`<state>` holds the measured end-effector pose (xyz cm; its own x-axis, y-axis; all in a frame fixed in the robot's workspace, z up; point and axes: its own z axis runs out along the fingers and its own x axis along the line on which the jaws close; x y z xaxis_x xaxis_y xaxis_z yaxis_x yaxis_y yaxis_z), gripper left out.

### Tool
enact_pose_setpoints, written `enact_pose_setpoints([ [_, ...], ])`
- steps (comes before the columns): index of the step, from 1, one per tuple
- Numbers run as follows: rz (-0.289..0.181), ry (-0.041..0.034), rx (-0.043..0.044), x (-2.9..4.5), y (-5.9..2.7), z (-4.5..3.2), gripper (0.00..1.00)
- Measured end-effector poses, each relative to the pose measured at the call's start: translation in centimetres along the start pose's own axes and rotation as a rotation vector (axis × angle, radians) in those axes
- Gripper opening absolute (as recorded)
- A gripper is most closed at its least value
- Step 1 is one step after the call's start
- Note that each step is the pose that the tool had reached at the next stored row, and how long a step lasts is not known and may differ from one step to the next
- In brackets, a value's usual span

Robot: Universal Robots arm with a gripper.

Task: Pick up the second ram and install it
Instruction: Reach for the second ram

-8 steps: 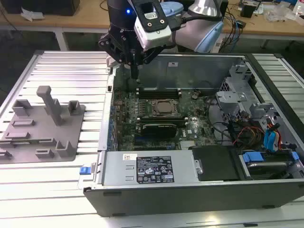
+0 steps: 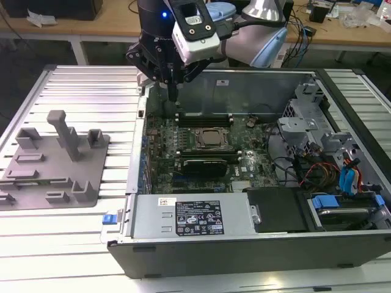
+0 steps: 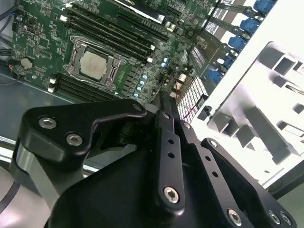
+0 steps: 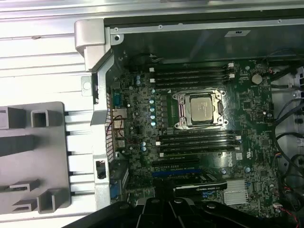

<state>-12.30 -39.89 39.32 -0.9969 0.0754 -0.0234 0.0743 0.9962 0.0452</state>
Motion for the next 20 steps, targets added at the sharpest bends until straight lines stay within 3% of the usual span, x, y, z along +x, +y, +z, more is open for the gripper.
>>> enact_pose_setpoints([
  [2,0.0,0.0001,0.0001,0.16,-0.01,-0.01,0.08],
  [7,0.0,0.0001,0.0001,1.99,-0.15,-0.05,0.08],
  [20,0.0,0.0001,0.0001,5.65,-0.42,-0.12,0.08],
])
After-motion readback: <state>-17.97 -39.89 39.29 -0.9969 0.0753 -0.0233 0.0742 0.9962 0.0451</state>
